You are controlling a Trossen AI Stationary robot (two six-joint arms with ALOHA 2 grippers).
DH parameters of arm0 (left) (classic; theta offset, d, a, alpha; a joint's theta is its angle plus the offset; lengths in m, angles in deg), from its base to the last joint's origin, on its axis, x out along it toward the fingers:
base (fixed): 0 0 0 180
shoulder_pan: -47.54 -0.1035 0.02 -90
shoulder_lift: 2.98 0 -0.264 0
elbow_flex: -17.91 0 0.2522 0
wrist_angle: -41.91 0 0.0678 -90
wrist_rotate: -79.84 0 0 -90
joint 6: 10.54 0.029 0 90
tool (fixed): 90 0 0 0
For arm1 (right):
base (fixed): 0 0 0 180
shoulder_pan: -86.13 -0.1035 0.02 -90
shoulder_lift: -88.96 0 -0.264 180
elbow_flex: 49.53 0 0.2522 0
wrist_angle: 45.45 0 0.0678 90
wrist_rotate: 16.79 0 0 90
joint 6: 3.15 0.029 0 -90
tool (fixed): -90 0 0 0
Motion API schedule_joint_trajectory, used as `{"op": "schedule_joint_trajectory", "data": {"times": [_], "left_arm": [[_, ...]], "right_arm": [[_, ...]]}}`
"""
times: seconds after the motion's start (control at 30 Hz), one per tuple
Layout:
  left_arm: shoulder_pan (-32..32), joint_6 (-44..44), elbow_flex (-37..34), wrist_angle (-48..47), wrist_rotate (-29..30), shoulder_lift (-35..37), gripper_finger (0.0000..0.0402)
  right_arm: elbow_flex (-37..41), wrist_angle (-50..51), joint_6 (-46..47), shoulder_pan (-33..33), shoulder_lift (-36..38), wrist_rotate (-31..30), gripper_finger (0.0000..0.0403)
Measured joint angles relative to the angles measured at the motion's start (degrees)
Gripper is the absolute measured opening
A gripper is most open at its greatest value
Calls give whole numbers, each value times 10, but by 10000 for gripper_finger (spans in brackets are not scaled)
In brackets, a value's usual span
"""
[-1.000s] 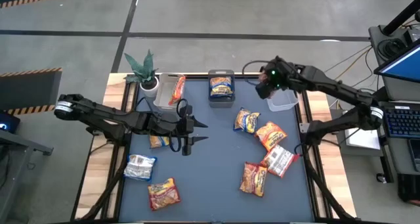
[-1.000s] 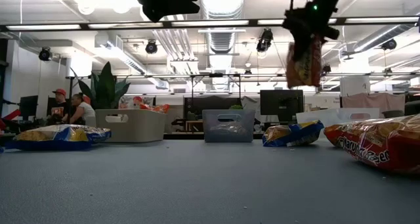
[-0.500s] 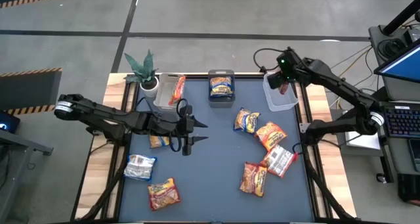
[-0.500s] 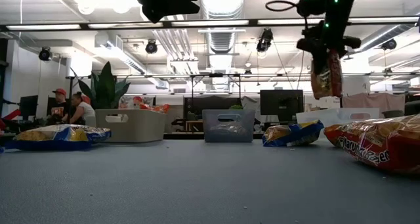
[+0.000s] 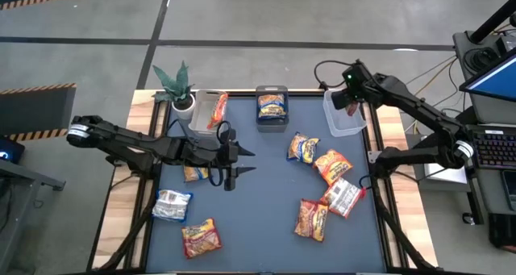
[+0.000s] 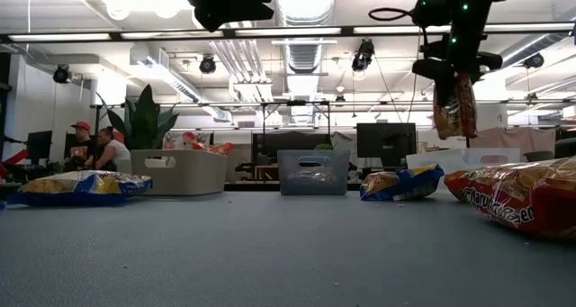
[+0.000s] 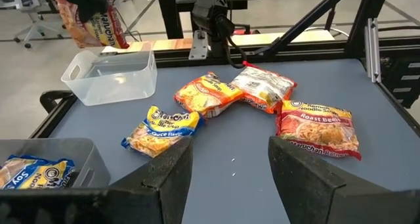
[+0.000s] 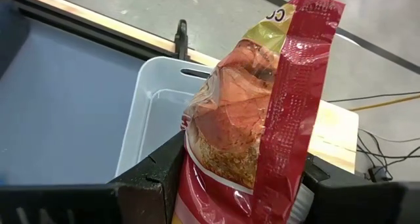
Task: Sort Maruchan noodles
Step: Put the red noodle pack into the transparent bin
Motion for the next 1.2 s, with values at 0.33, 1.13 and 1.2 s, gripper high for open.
{"op": "schedule_joint_trajectory", "data": {"times": [0.33, 1.13, 1.2], "left_arm": [[0, 0, 0, 0, 0, 0, 182], [0, 5, 0, 33, 1, -60, 182], [0, 5, 0, 33, 1, -59, 182]], "right_arm": [[9, -14, 26, 0, 0, 0, 162], [103, -172, 61, 0, -16, 0, 162], [112, -175, 50, 0, -30, 0, 162]]}}
